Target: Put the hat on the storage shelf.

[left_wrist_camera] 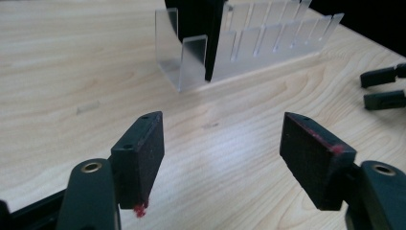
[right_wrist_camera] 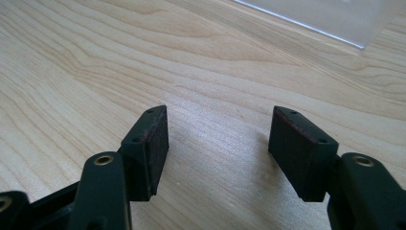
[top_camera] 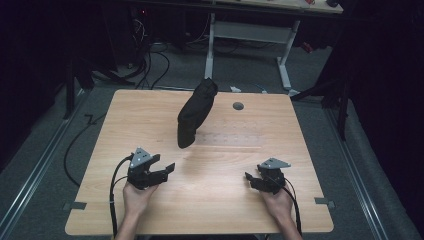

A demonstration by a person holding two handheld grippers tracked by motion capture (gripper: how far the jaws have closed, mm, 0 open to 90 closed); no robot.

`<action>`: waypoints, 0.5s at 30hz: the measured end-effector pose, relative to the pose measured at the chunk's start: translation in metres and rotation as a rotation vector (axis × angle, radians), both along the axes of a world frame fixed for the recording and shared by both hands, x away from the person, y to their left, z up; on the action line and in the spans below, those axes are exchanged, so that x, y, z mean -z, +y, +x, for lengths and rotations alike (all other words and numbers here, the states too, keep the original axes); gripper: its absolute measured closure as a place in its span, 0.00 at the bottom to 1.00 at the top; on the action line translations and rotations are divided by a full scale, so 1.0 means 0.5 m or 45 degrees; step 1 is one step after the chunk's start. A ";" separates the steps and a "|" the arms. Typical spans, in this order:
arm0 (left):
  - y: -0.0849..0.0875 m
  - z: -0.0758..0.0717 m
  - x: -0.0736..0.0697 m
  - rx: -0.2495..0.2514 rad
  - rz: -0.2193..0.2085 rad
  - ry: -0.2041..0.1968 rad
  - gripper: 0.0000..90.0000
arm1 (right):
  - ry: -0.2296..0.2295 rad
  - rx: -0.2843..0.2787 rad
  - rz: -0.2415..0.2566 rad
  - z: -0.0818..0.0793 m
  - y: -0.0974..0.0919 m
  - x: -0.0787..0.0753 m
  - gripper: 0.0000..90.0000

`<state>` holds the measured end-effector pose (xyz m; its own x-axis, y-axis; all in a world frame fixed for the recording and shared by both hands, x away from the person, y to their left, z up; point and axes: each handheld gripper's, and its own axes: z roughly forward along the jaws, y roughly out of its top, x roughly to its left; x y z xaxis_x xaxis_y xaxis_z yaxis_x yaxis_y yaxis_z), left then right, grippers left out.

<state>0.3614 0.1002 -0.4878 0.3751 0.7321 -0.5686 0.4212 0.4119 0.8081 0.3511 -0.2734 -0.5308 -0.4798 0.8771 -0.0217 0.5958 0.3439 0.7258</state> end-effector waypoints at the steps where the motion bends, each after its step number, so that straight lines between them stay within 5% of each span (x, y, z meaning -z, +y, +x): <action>1: 0.000 0.000 0.006 -0.003 0.006 0.007 0.36 | 0.000 0.000 0.000 0.000 0.000 0.000 0.44; 15: -0.003 0.008 0.093 -0.069 0.193 0.082 0.36 | -0.001 -0.001 -0.002 0.000 0.000 0.000 0.44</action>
<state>0.3654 0.0987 -0.5341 0.2993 0.8296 -0.4713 0.4544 0.3104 0.8349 0.3511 -0.2735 -0.5308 -0.4803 0.8768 -0.0232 0.5950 0.3451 0.7259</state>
